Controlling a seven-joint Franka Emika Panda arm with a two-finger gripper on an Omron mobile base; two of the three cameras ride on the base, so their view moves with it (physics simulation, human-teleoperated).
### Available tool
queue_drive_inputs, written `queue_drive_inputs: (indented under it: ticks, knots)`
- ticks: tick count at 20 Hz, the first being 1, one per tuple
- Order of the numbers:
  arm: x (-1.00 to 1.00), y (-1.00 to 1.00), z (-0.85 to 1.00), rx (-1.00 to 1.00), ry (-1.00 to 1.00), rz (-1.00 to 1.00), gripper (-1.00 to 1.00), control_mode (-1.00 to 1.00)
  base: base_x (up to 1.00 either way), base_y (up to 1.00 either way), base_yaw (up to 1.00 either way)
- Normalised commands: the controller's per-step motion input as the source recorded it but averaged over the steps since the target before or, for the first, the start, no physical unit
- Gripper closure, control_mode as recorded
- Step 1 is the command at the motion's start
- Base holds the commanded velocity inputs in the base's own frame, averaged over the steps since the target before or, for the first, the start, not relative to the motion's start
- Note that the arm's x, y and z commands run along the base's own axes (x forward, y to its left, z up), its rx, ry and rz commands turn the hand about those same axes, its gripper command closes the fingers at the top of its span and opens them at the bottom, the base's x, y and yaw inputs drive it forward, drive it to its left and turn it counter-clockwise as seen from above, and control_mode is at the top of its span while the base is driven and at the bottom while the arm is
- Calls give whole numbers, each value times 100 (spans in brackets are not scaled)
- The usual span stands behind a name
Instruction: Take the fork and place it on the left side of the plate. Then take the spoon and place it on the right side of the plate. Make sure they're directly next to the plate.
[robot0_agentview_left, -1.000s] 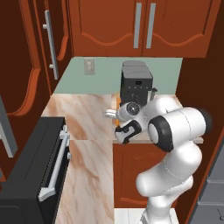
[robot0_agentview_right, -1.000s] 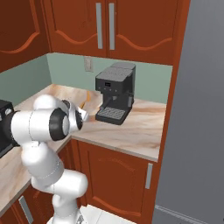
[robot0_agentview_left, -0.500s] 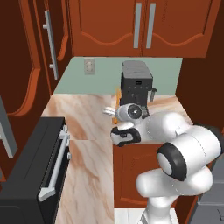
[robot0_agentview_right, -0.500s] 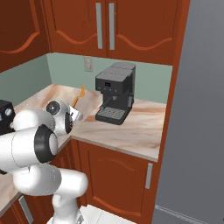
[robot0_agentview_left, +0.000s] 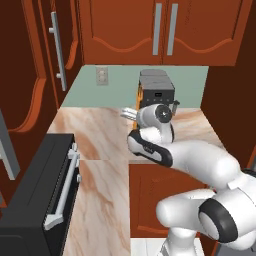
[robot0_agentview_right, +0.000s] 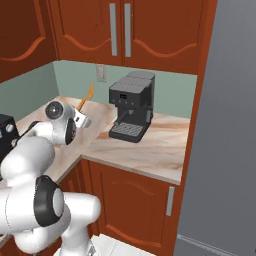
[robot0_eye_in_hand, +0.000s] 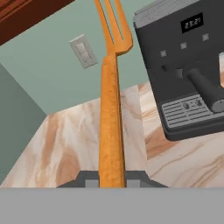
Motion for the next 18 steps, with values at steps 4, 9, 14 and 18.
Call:
queue_drive_inputs:
  ticks: [4,9,14,18]
  knots:
    - [-41,0,48,2,4,0,100,-100,0,0,0]
    - [-51,0,26,0,5,1,100,-100,0,0,0]
    - [-55,0,30,0,3,1,100,-100,0,0,0]
    - [-64,0,1,0,0,0,100,-100,0,0,0]
